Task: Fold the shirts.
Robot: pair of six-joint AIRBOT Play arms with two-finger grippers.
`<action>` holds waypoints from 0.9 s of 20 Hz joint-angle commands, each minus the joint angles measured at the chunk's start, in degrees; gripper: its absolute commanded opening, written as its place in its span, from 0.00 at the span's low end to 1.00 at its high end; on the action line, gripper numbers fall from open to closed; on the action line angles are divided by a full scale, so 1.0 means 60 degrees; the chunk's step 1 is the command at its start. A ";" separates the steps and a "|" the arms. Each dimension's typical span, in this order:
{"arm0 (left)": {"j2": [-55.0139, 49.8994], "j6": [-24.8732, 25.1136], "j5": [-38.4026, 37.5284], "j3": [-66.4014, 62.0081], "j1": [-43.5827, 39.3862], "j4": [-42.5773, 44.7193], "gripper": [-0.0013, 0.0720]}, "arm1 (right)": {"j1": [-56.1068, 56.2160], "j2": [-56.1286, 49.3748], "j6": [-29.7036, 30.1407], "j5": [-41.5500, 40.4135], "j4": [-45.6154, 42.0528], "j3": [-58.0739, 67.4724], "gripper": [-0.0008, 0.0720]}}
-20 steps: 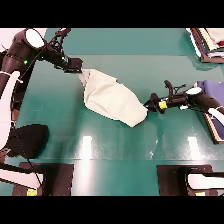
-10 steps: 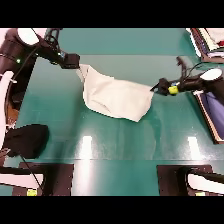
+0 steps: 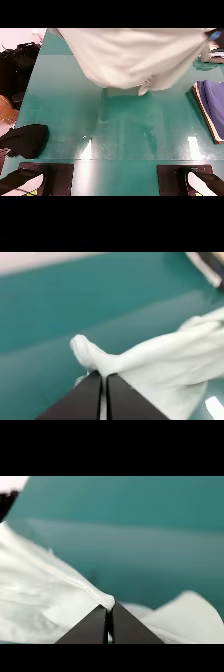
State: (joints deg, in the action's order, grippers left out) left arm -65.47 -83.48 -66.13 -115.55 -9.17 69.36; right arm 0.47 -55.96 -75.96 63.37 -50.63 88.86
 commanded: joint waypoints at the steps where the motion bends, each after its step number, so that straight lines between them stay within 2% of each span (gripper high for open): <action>1: 0.1668 0.0004 0.0750 -0.0514 -0.0004 0.0007 0.05 | -0.0594 0.1038 -0.0011 0.0044 -0.0106 0.1293 0.03; 6: 0.2973 -0.0007 0.1515 -0.0546 -0.0004 -0.0055 0.05 | -0.1829 0.1541 -0.0015 0.0856 -0.0098 0.2932 0.03; 11: 0.2696 -0.0004 0.1096 -0.0135 -0.0004 0.0441 0.05 | -0.2648 0.0619 -0.0572 0.2080 -0.0066 0.4615 0.03; 13: 0.2200 -0.0007 0.0739 0.0364 -0.0004 0.0914 0.05 | -0.2299 -0.0270 -0.0878 0.2514 -0.0066 0.4801 0.03; 16: 0.0867 -0.0007 -0.0076 0.1038 0.0000 0.1024 0.05 | -0.0889 -0.1643 -0.0871 0.2433 -0.0157 0.3603 0.03; 18: -0.0299 -0.0007 -0.0656 0.1541 0.0000 0.1027 0.05 | 0.0157 -0.2790 -0.0871 0.2331 -0.0933 0.2783 0.03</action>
State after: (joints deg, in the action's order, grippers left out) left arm -59.86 -83.50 -64.71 -110.02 -9.19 74.63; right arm -5.41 -64.90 -80.58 76.62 -52.86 110.26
